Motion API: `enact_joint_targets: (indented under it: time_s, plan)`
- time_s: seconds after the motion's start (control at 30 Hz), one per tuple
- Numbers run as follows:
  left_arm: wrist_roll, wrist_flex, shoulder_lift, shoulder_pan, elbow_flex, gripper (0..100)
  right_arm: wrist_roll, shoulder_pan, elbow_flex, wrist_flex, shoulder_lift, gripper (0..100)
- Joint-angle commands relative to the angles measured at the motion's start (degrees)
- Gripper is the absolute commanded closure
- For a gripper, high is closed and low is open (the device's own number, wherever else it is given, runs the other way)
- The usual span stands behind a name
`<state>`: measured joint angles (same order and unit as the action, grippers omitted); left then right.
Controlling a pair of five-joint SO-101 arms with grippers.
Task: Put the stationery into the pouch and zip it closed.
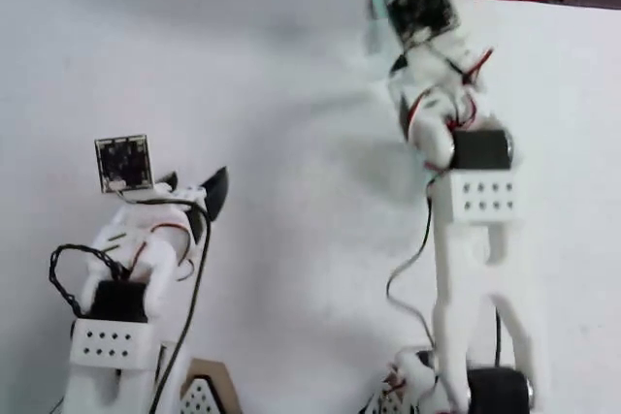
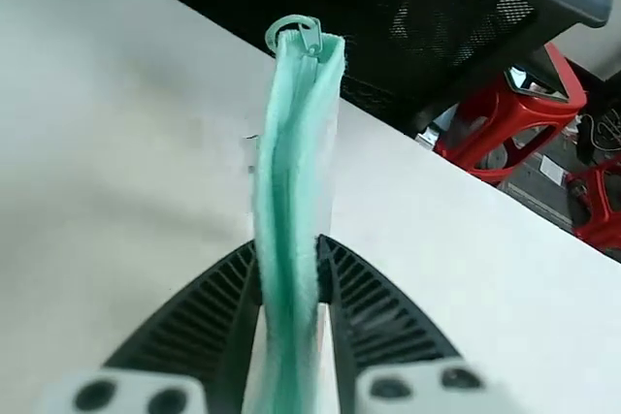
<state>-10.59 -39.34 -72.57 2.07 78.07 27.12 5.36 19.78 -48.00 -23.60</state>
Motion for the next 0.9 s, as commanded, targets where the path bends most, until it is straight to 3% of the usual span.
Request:
enact_joint_targets:
  time_s: [0.0, 0.2, 0.37, 0.57, 0.87]
  plan:
    - [0.53, 1.32, -0.66, -0.66, -0.44, 74, 0.53, 2.95, 8.62, -1.19, -6.55, 97.8]
    - [0.53, 1.32, -0.66, -0.66, -0.44, 74, 0.00, 11.82, 21.54, 0.13, -12.62, 97.8]
    - [0.53, 1.32, -0.66, -0.66, -0.26, 74, -0.18, 16.31, 28.92, 11.03, -12.53, 97.8]
    - [0.62, 1.32, -0.66, -0.66, -0.26, 74, -5.71, 21.05, 30.51, 15.43, -11.74, 97.4]
    - [0.62, 1.23, -0.66, -0.66, -0.26, 74, -5.71, 24.31, 29.98, 26.33, 2.59, 97.8]
